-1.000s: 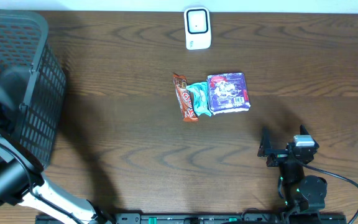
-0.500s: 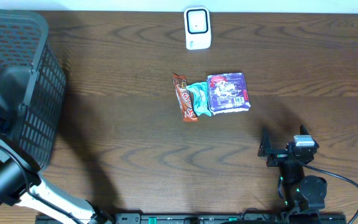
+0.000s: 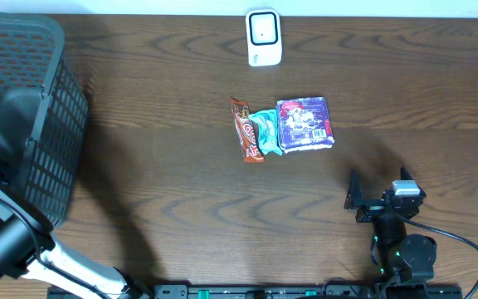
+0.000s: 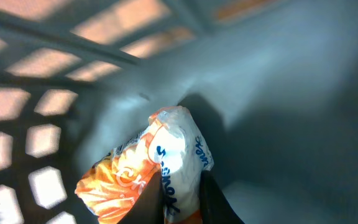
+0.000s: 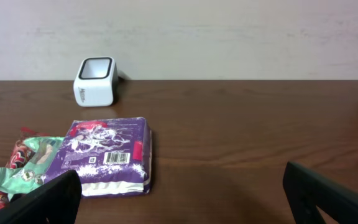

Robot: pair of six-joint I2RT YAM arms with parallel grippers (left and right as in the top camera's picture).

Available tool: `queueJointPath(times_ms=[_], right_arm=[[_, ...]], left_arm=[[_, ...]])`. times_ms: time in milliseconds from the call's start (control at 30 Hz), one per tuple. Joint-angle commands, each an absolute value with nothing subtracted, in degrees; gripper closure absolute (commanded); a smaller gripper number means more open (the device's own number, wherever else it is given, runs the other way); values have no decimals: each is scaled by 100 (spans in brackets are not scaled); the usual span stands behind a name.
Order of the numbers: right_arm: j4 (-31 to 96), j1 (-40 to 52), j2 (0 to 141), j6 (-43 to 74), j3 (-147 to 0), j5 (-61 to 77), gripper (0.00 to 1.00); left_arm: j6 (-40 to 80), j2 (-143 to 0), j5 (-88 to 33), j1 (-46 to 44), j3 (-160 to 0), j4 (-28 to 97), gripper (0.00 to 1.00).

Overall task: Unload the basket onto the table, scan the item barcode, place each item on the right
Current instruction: 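Reach into the basket and grasp the orange Kleenex tissue pack, then carry the Kleenex pack out and set it left of the Top bar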

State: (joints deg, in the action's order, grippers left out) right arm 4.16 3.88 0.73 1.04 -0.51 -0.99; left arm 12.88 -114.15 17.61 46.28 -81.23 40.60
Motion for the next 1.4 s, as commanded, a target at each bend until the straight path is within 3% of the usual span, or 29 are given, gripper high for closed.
queueJointPath(times_ms=[0, 133, 467, 800, 1000, 1133, 1367], right_arm=[[425, 427, 49, 163, -32, -93, 1], [425, 427, 49, 163, -32, -93, 1], [425, 427, 49, 163, -32, -93, 1], [427, 427, 49, 163, -32, -93, 1], [425, 427, 49, 163, -32, -93, 1], [425, 427, 49, 163, -32, -93, 1], [425, 427, 49, 163, -32, -93, 1]], left_arm=[[1538, -10468, 217, 4412, -8075, 3981, 93], [1682, -9275, -663, 4125, -8075, 3636, 93], [2377, -7356, -714, 3433, -8075, 3363, 93], [2558, -6136, -733, 1990, -8075, 2158, 93], [2499, -5986, -731, 781, -8075, 2078, 93], [1728, -6160, -729, -416, -8075, 2043, 93], [1162, -6888, -729, -1684, -8075, 2303, 93]])
